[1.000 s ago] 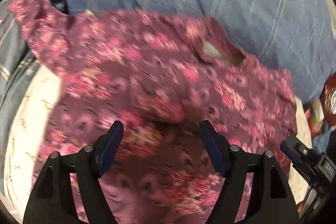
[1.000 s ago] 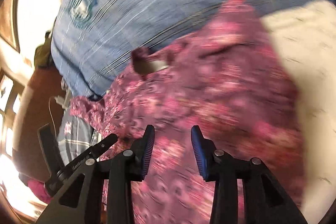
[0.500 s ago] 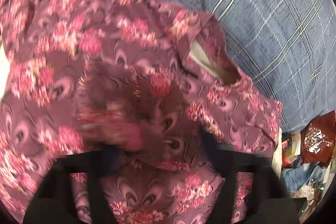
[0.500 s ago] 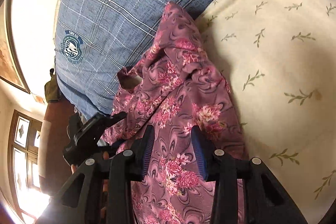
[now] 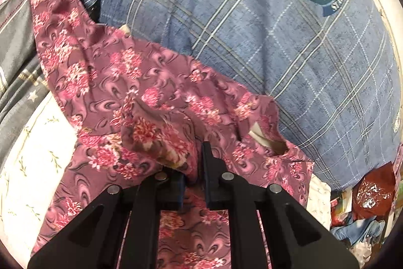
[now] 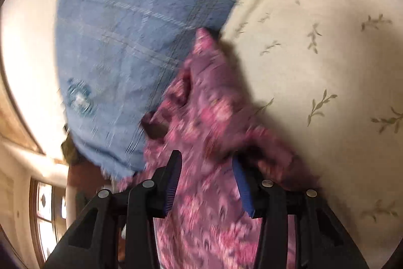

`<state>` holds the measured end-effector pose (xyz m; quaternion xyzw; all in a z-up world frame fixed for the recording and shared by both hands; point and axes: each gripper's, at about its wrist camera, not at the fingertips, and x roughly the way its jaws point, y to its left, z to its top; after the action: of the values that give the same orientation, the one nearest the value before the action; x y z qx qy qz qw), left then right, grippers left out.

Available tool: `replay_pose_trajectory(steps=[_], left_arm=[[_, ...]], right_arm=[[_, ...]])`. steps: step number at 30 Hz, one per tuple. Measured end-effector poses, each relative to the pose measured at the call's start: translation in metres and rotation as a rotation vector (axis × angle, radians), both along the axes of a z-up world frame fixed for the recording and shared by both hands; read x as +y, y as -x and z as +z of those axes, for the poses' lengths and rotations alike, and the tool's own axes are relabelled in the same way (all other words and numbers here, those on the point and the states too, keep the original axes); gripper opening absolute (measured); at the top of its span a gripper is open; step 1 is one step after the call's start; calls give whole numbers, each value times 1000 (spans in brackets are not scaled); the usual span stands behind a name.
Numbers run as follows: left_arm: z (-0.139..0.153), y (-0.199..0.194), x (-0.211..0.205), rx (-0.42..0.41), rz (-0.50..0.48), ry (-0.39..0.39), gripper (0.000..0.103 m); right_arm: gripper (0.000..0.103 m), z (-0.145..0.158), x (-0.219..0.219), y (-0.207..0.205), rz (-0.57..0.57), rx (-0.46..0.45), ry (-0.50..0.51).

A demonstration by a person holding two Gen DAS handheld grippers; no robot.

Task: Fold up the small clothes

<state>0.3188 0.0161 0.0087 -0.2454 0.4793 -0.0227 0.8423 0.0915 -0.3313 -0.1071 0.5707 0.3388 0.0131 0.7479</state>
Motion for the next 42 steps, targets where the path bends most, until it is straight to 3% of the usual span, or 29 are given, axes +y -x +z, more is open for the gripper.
replay_pose_trajectory(steps=[1,2,3,7,10,11,12,14,18,20,22,23,24,29,32,33,35,37,40,41,42], left_arm=[[-3,0,3,7,0,5,9],[-6,2,6,14,0,4,9],[-12,6,6,17,-2,-4,9],[-34,16,-2,52,-42,-92,11],[-64,12,-8,134,-71,-178,13],[-63,15,-7,113,-75,-179,13],[-59,19,-5,101,-84,-180,13],[-50,30,1,98,-116,-167,19],[-21,51,22,34,-148,-153,22],[-4,52,32,-4,-138,-136,33],[9,47,36,-30,-126,-130,51],[14,42,34,-32,-127,-140,51],[16,38,31,-30,-133,-145,51],[-12,23,15,21,-174,-124,51],[-51,15,11,100,-185,-121,51],[-58,16,10,82,-190,-124,51],[-54,24,6,25,-213,-159,55],[-53,25,4,22,-234,-165,58],[-50,26,12,22,-238,-111,58],[-46,26,18,22,-232,-80,58],[-43,26,24,25,-226,-61,58]], right_arm=[[35,-3,-1,-3,-30,20,0],[16,-3,-1,-6,-41,23,6],[4,0,-1,-9,-32,26,18],[4,25,-3,7,-2,-46,146],[5,4,-6,10,58,70,209],[2,-6,-9,11,75,77,159],[7,-8,-14,18,52,57,110],[12,0,-15,28,49,59,98],[12,35,4,36,130,11,225],[15,54,20,32,161,-44,291],[28,66,41,18,212,-72,338],[37,69,51,9,238,-72,350],[37,69,61,1,265,-72,359],[37,62,107,-32,326,-67,507],[26,50,122,-42,364,-72,522],[25,47,126,-47,375,-63,525],[27,39,133,-55,401,-50,517],[21,24,138,-63,427,26,526],[19,28,135,-59,388,28,546],[26,33,136,-55,371,25,575],[27,39,137,-48,352,4,612]])
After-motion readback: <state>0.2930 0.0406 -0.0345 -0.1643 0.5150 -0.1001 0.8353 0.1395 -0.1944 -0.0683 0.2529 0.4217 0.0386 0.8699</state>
